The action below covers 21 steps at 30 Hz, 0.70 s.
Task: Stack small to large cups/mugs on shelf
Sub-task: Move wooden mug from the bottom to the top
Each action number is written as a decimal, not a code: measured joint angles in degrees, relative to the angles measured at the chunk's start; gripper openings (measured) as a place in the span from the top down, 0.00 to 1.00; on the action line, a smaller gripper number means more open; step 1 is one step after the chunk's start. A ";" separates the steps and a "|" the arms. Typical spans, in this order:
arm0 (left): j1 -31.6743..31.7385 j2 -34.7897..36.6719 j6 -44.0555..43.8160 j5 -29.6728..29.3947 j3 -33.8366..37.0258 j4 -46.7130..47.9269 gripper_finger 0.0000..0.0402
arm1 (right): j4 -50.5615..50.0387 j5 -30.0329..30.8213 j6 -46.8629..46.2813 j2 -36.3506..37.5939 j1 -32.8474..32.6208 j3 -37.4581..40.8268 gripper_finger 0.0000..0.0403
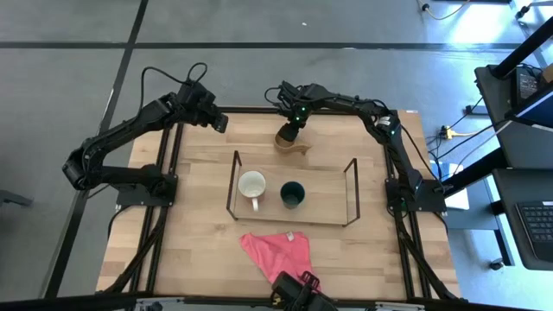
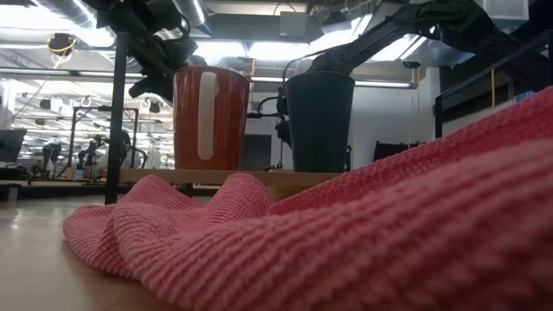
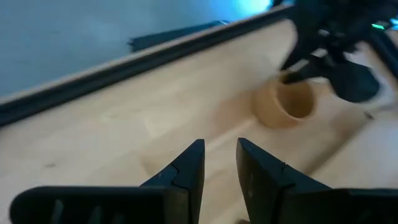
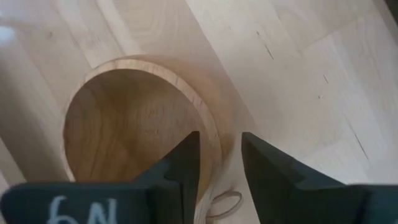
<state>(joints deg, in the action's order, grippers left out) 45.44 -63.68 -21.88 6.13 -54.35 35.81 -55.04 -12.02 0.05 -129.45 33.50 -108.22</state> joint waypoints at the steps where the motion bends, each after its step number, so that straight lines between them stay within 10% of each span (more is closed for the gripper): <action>1: 0.02 0.00 -0.03 -1.36 0.00 0.00 0.79 | 0.01 0.01 -0.06 0.00 0.00 0.00 0.71; 21: 0.03 0.00 -0.05 -2.71 0.00 0.07 0.78 | 0.32 -0.06 0.01 0.00 0.02 -0.04 0.71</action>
<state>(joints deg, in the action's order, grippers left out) 45.47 -63.68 -21.93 3.42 -54.35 35.88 -54.72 -12.08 0.05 -129.45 33.52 -108.27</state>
